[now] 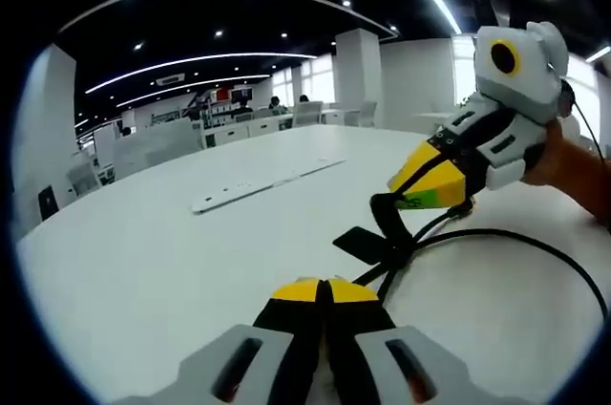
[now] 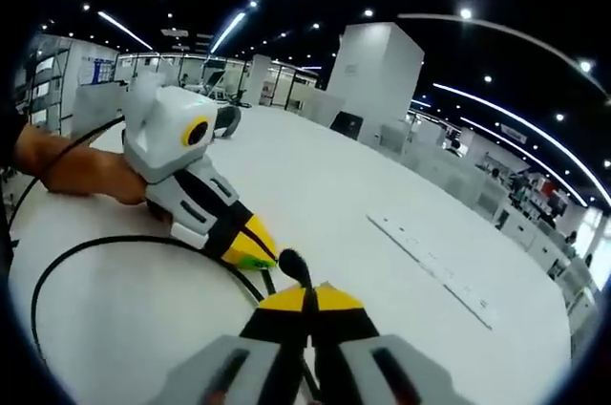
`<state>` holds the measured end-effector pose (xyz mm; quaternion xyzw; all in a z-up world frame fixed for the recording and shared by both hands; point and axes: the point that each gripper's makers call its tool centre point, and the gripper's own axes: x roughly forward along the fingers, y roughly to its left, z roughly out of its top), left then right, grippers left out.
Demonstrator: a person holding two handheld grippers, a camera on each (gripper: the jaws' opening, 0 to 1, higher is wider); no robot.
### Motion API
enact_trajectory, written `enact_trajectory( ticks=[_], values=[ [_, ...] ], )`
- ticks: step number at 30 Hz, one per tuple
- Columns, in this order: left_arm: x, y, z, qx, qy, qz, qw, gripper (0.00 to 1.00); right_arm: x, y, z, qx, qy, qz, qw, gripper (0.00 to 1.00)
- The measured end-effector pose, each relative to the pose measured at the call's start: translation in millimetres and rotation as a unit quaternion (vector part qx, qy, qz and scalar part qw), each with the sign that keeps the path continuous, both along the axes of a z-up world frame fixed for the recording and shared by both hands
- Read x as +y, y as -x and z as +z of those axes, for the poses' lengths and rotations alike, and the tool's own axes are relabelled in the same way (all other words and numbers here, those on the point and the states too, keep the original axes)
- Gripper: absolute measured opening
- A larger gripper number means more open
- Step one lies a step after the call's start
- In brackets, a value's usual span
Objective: Find the charging cable on the desk, coil it up and secure with Velcro.
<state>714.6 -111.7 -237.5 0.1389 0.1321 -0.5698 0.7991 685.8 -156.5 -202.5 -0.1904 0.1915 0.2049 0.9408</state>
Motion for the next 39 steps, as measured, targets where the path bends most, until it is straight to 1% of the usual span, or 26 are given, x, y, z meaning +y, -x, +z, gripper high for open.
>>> enact_trajectory(
  ticks=[3, 8, 12, 17, 21, 24, 33, 39],
  values=[
    [0.5, -0.5, 0.1, -0.001, 0.002, -0.003, 1.0000, 0.02, -2.4, -4.3, -5.7, 0.008, -0.009, -0.011, 0.9999, 0.02],
    [0.4, -1.6, 0.2, -0.003, 0.001, -0.005, 1.0000, 0.02, -5.2, -9.2, -17.8, 0.023, -0.006, -0.024, 0.9994, 0.02],
    [-0.1, -2.1, 0.2, -0.004, 0.001, -0.006, 1.0000, 0.02, -6.1, -10.0, -24.8, 0.034, -0.010, -0.029, 0.9990, 0.02],
    [-0.6, -1.8, -0.3, -0.004, 0.002, -0.006, 1.0000, 0.02, -9.0, -9.6, -32.2, 0.045, -0.006, -0.041, 0.9981, 0.02],
    [-1.2, -0.2, -1.4, -0.004, 0.001, -0.006, 1.0000, 0.02, -7.4, -7.8, -36.8, 0.052, -0.008, -0.041, 0.9977, 0.02],
    [-1.5, 0.6, -1.9, -0.004, 0.001, -0.006, 1.0000, 0.02, -11.1, -12.5, -39.9, 0.059, -0.004, -0.043, 0.9973, 0.02],
    [-2.0, 2.3, -3.0, -0.004, 0.002, -0.007, 1.0000, 0.02, -11.3, -9.2, -42.3, 0.066, -0.008, -0.051, 0.9965, 0.02],
    [-2.4, 2.9, -3.4, -0.003, 0.003, -0.007, 1.0000, 0.02, -10.9, -6.8, -44.4, 0.072, 0.010, -0.072, 0.9948, 0.02]
  ],
)
